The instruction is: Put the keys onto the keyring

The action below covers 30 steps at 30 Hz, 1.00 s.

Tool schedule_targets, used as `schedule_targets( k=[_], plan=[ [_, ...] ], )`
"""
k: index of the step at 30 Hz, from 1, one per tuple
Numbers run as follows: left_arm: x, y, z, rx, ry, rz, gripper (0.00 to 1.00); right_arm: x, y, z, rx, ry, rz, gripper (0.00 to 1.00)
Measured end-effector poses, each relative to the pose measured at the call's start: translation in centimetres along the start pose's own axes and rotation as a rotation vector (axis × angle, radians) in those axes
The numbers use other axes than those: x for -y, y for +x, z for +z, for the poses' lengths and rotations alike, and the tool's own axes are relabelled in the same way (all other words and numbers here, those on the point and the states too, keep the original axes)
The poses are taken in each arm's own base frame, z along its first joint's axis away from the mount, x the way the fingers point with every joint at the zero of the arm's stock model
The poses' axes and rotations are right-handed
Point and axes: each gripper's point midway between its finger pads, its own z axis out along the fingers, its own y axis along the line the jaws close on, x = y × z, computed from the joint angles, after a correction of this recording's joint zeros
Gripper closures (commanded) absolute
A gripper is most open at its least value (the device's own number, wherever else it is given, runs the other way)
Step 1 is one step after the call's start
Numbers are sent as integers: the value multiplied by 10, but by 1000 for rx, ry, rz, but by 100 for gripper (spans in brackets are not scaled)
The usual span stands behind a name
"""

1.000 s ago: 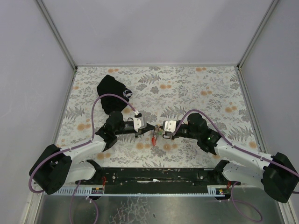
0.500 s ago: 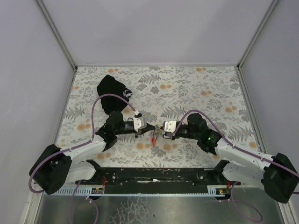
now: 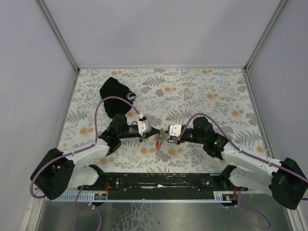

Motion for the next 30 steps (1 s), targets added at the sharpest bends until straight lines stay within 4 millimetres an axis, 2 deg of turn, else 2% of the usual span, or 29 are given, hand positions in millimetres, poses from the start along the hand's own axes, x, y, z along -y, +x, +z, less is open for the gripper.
schedule_targets(
  k=[30],
  plan=[
    [1,0,2,-1,20,1,100,-1,2,1,-5,-3,3,100]
  ],
)
